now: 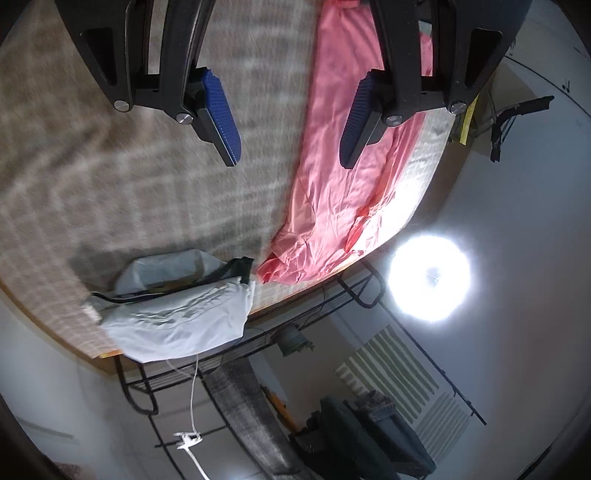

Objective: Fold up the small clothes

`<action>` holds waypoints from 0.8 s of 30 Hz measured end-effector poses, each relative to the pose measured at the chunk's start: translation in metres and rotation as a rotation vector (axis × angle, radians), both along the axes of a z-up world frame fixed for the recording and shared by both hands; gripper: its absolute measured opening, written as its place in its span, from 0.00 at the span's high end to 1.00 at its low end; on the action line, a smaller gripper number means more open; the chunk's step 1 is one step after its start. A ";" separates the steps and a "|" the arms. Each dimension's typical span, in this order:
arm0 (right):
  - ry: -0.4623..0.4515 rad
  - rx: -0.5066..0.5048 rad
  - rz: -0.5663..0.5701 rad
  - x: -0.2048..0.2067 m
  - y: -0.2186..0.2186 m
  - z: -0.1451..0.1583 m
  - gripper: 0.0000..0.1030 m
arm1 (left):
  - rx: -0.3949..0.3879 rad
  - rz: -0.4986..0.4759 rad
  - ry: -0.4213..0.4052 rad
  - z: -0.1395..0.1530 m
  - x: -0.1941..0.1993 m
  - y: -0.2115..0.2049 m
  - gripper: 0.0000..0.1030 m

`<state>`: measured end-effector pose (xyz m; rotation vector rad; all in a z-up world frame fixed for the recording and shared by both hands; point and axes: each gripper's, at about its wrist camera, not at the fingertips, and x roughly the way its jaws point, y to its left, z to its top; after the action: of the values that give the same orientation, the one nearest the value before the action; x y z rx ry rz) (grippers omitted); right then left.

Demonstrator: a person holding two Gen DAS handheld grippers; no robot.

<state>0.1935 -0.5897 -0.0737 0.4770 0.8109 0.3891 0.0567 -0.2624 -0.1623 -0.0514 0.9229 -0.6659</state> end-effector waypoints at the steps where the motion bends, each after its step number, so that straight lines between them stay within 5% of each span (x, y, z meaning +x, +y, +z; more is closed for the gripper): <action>1: 0.004 0.000 0.008 0.011 0.006 -0.003 0.43 | -0.005 0.003 -0.007 0.005 -0.001 0.000 0.99; 11: 0.152 0.083 -0.006 0.149 0.061 -0.066 0.43 | -0.054 0.034 -0.019 0.023 -0.004 0.014 0.98; 20: 0.198 0.129 -0.068 0.212 0.079 -0.110 0.43 | -0.074 0.033 -0.003 0.019 0.002 0.019 0.99; 23: 0.188 0.110 -0.092 0.221 0.085 -0.115 0.51 | -0.094 0.047 0.022 0.016 0.004 0.025 0.99; 24: 0.195 0.108 -0.091 0.224 0.086 -0.114 0.71 | -0.103 0.055 0.032 0.015 0.005 0.027 0.99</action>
<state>0.4180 -0.5039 -0.1878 0.6576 0.9563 0.3064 0.0616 -0.2353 -0.1478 -0.1788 0.9147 -0.6629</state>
